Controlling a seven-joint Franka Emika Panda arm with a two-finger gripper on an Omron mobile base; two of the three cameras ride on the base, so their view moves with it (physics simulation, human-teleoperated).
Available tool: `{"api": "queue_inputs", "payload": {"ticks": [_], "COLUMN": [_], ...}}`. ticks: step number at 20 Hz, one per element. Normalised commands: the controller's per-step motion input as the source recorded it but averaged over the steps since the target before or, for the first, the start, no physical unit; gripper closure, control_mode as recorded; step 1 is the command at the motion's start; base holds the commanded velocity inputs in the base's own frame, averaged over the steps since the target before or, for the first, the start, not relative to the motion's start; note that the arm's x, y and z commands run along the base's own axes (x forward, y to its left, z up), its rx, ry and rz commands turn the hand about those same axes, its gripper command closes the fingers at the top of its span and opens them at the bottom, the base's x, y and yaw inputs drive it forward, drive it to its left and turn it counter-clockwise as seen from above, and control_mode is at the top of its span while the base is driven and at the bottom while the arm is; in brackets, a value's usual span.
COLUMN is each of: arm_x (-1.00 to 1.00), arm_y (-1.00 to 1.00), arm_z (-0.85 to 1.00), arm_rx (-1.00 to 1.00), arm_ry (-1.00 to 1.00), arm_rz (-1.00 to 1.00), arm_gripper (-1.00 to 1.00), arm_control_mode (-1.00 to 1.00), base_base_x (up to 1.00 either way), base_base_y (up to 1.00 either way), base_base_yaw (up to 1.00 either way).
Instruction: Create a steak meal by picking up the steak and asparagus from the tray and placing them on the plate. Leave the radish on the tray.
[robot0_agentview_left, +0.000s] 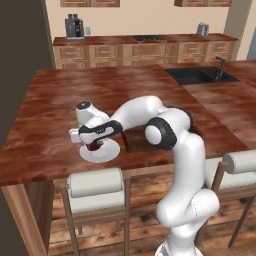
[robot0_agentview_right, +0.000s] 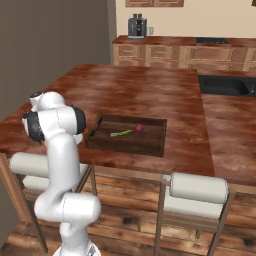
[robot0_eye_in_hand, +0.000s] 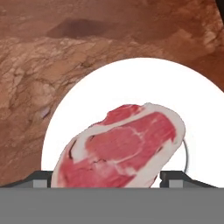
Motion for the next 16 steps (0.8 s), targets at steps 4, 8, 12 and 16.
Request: {"api": "queue_inputs", "payload": {"ticks": [4,8,12,16], "arm_x": [0.29,0.23,-0.16,-0.45], "arm_y": [0.00,0.00,-0.15,-0.40], "arm_z": [-0.33,-0.25,-0.01,0.22], "arm_rx": [-0.01,0.00,0.00,0.00], "arm_ry": [0.01,0.00,0.00,0.00], "arm_rz": [0.00,0.00,0.00,0.00], "arm_gripper": [1.00,-1.00,-1.00,-1.00], "arm_control_mode": [-1.00,-1.00,-1.00,-1.00], "base_base_x": [0.00,0.00,0.00,0.00], "base_base_y": [0.00,0.00,0.00,0.00], "base_base_yaw": [0.00,0.00,0.00,0.00]}}
